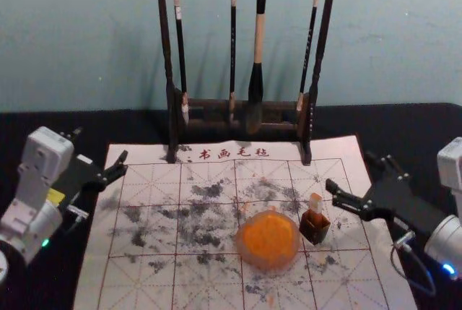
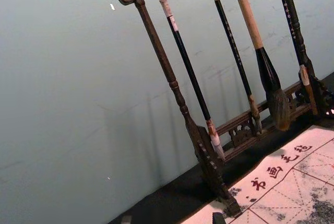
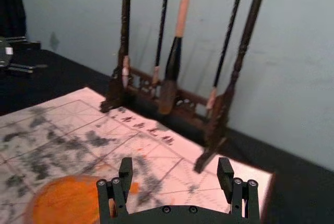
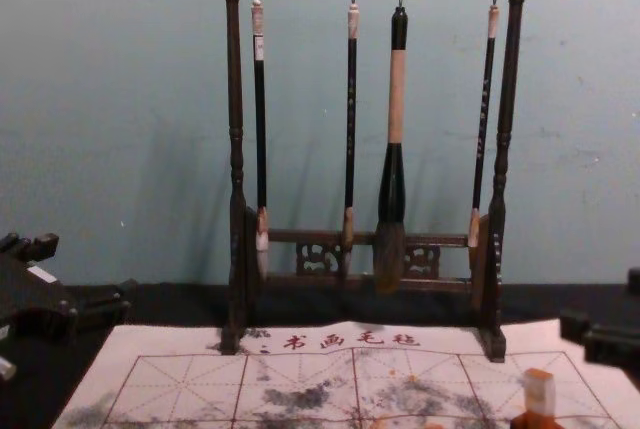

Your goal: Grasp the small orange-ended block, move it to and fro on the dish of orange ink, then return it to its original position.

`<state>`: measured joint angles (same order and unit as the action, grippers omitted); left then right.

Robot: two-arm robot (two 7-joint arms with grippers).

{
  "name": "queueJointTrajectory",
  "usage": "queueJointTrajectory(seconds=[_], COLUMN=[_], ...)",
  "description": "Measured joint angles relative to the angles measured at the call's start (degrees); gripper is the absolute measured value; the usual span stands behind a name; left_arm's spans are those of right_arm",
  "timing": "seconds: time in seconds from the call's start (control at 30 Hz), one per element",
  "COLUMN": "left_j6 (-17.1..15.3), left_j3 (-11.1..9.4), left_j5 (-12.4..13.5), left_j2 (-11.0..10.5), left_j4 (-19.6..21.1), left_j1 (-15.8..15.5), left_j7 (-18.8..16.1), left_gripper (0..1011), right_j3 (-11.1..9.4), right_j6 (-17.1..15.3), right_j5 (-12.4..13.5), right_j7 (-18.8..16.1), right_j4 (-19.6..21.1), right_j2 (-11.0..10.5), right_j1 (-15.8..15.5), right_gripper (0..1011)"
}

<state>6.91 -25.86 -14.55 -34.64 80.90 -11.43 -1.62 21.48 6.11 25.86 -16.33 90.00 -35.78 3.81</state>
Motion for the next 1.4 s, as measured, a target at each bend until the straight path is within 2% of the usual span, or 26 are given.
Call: queueJointTrajectory(seconds=[0.27, 0.63, 1.1, 1.4], left_j6=[0.0, 0.0, 0.0, 0.0], left_j3=[0.0, 0.0, 0.0, 0.0], left_j5=[0.0, 0.0, 0.0, 0.0], left_j2=[0.0, 0.0, 0.0, 0.0], left_j4=[0.0, 0.0, 0.0, 0.0], left_j1=[0.0, 0.0, 0.0, 0.0], left_j7=[0.0, 0.0, 0.0, 0.0], left_gripper=[1001, 1001, 1001, 1001], right_j3=[0.3, 1.0, 0.8, 0.4], right_j6=[-4.2, -7.9, -10.0, -10.9], right_j5=[1.7, 0.9, -0.7, -1.0], right_j7=[-2.0, -4.1, -6.0, -7.2], right_j4=[-1.5, -4.9, -7.5, -7.8], right_j2=[2.3, 4.9, 7.1, 7.6], right_j1=[1.2, 3.1, 4.4, 4.7], right_gripper=[1000, 1000, 1000, 1000])
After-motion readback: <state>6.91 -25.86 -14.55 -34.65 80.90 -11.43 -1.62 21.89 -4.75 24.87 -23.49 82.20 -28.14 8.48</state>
